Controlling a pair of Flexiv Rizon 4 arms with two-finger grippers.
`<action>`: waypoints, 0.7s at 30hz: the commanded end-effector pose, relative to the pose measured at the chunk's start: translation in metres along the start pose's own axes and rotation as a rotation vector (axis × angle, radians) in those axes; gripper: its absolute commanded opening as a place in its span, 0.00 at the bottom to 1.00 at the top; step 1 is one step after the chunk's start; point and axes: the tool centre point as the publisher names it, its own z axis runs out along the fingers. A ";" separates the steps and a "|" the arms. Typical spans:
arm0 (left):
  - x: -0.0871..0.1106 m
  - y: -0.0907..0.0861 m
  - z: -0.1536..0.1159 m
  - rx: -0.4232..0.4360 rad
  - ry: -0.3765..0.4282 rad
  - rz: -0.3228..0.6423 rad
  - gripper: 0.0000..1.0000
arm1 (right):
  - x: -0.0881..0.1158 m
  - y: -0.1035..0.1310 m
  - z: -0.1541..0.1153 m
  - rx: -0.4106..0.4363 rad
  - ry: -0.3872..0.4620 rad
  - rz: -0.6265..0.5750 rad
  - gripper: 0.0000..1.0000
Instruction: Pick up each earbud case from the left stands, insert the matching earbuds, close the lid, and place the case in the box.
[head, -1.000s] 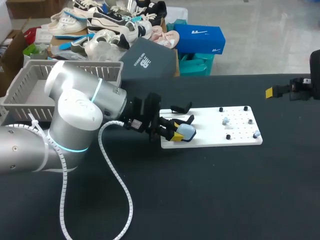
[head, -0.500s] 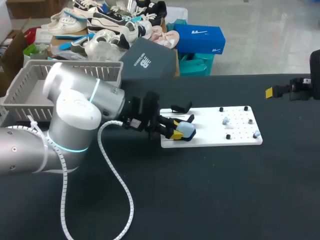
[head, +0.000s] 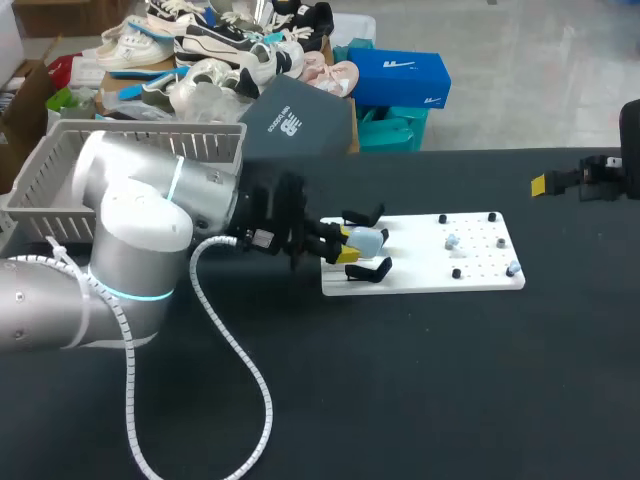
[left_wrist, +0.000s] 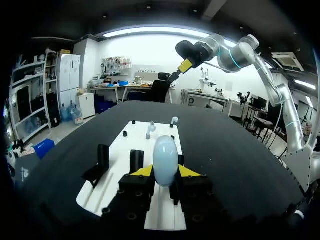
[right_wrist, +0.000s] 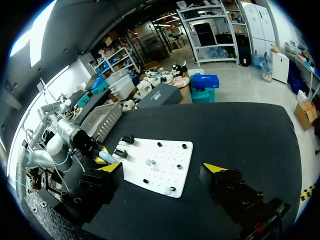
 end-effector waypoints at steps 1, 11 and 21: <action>-0.007 -0.012 -0.011 -0.043 -0.047 0.009 0.00 | 0.000 0.000 0.000 0.000 0.000 0.000 1.00; -0.040 -0.023 -0.021 -0.075 -0.142 0.103 0.00 | 0.000 0.000 0.000 0.000 0.000 0.000 1.00; -0.058 -0.019 -0.024 -0.092 -0.201 0.128 0.00 | 0.008 0.027 0.017 -0.035 0.081 -0.090 1.00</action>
